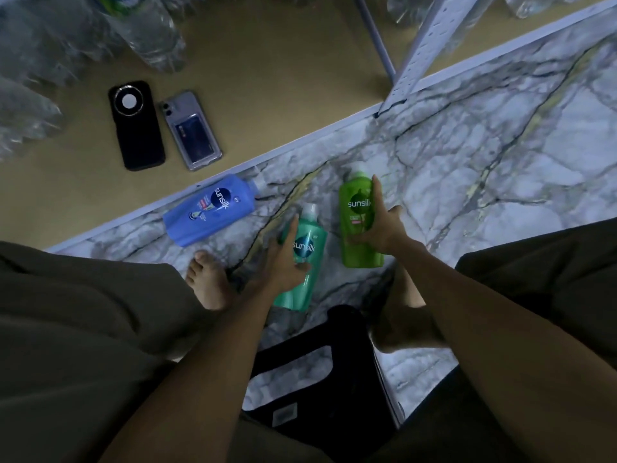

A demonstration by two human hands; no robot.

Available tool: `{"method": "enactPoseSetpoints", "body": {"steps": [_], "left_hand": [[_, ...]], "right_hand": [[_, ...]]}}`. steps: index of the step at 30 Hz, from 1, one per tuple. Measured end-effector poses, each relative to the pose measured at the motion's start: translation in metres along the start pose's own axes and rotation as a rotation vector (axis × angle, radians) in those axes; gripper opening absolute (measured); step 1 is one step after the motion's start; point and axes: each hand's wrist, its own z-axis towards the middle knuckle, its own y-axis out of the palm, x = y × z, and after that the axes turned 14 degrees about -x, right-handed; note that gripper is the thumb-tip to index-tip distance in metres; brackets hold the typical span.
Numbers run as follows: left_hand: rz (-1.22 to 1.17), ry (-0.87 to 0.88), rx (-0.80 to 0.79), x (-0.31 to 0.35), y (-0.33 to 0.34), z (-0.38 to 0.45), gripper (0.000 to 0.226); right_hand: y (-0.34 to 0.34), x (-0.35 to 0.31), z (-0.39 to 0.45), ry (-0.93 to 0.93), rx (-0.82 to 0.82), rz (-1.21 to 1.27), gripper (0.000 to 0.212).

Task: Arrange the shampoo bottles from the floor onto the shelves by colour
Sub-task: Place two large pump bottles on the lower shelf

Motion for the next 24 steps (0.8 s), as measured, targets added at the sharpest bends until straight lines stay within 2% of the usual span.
{"method": "enactPoseSetpoints", "body": {"steps": [4, 8, 12, 24], "left_hand": [[-0.068, 0.016, 0.104, 0.006, -0.001, 0.008, 0.115], [-0.329, 0.134, -0.013, 0.003, 0.001, 0.014, 0.124], [-0.498, 0.175, -0.061, 0.005, 0.001, 0.015, 0.127], [-0.613, 0.199, -0.018, 0.014, -0.001, 0.011, 0.116]], "right_hand": [[0.012, 0.004, -0.001, -0.057, -0.058, 0.09, 0.137], [0.02, 0.007, 0.001, -0.142, -0.058, 0.16, 0.12], [0.026, 0.005, 0.0, -0.144, -0.026, 0.174, 0.116], [0.024, 0.001, -0.007, -0.144, -0.083, 0.224, 0.116]]}}
